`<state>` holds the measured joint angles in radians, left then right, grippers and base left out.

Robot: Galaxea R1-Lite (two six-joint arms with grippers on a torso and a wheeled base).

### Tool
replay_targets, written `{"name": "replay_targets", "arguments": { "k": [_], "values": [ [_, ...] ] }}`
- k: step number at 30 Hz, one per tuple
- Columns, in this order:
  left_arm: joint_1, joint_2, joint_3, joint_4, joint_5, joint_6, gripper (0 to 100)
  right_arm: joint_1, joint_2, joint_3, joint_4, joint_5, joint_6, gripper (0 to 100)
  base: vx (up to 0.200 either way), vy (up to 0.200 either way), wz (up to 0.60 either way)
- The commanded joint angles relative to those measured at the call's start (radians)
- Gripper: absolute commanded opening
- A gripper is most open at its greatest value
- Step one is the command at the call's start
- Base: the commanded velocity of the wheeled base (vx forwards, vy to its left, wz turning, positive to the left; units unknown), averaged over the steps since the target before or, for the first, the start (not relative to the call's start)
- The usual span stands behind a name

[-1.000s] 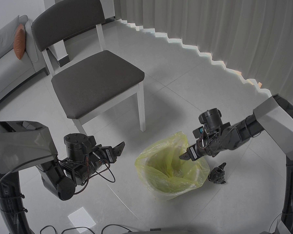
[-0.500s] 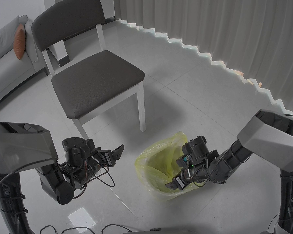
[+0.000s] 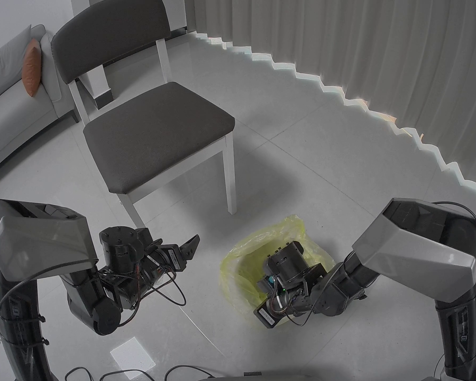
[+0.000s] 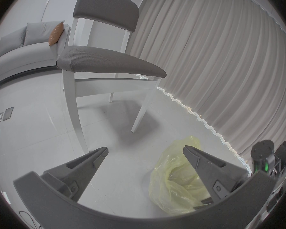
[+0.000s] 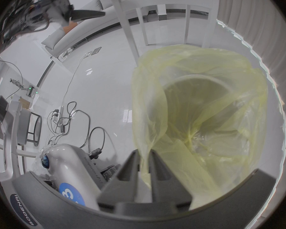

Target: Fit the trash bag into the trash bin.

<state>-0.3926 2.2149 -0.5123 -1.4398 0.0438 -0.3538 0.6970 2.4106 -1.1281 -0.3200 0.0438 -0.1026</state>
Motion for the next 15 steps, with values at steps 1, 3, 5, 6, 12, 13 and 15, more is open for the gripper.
{"name": "replay_targets", "arguments": {
  "k": [1,3,5,6,12,13,15],
  "values": [
    [0.000,0.009,0.009,-0.011,-0.001,-0.001,100,0.047,-0.007,0.024,0.001,-0.001,0.020,0,0.000,0.000,0.00],
    [0.000,0.011,0.018,-0.017,-0.004,-0.001,100,0.079,-0.007,0.033,0.009,-0.002,0.029,0,0.000,0.000,0.00],
    [0.000,0.016,0.020,-0.024,-0.004,-0.001,100,0.085,0.001,0.022,0.013,-0.004,0.029,0,0.000,0.000,0.00],
    [0.000,0.022,0.020,-0.028,-0.004,-0.001,100,0.085,0.015,0.013,0.013,-0.005,0.029,0,0.000,0.000,0.00],
    [-0.005,0.048,0.018,-0.050,-0.004,-0.001,100,0.064,0.104,-0.079,0.024,-0.010,0.029,0,0.000,0.000,0.00],
    [-0.006,0.051,0.015,-0.050,-0.004,-0.001,100,0.062,0.105,-0.094,0.032,-0.012,0.029,0,0.000,0.000,0.00],
    [-0.006,0.062,0.008,-0.050,-0.002,-0.001,100,0.058,0.113,-0.134,0.081,-0.012,0.027,0,0.000,0.000,0.00]
  ]
}}
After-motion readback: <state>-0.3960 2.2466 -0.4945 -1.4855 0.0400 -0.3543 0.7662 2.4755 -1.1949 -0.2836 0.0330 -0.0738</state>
